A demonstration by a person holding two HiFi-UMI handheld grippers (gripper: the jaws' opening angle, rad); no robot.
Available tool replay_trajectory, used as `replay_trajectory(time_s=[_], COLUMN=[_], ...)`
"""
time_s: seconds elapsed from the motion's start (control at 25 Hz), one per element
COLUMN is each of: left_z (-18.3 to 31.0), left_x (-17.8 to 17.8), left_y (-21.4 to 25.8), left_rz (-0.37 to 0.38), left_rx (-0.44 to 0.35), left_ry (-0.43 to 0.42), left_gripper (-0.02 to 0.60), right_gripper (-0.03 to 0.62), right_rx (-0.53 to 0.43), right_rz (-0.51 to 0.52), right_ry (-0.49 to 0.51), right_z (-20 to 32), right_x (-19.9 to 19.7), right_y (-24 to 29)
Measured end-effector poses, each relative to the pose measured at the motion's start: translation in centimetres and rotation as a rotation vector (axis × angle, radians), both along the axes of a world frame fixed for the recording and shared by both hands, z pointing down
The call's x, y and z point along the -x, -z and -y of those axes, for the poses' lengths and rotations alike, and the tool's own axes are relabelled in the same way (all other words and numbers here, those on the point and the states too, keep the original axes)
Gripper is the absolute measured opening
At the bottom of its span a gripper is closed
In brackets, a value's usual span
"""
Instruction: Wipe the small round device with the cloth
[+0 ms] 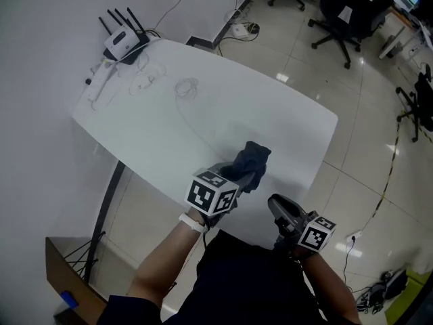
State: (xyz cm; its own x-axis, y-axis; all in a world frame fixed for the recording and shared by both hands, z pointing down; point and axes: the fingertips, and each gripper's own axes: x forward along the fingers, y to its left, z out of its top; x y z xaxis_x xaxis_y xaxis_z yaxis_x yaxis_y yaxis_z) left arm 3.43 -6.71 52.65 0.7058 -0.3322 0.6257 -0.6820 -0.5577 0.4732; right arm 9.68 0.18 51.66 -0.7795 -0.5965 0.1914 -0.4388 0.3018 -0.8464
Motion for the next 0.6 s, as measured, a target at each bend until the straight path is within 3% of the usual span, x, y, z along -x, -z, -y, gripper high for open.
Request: replay_trajectory(time_s=[0.12,0.2,0.6], left_z=[0.9,1.4,0.5], left_x=[1.5,2.7,4.4], left_y=[-0.3,-1.0,-7.4], left_rz=[-0.104,-0.131,-0.11], left_rx=[0.058,0.08,0.213], left_ry=[0.116,0.174,0.24], left_gripper=[0.107,0.107,0.107], right_gripper=[0.097,0.095,0.087], right_rx=[0.016,0.029,0.082], right_rz=[-0.004,-0.006,0.011], right_ry=[0.012,0.028,0.128], right_z=[0.3,0.4,1.3], right_x=[0.3,0.5,3.6], right_y=[-0.4,-0.8,-2.8])
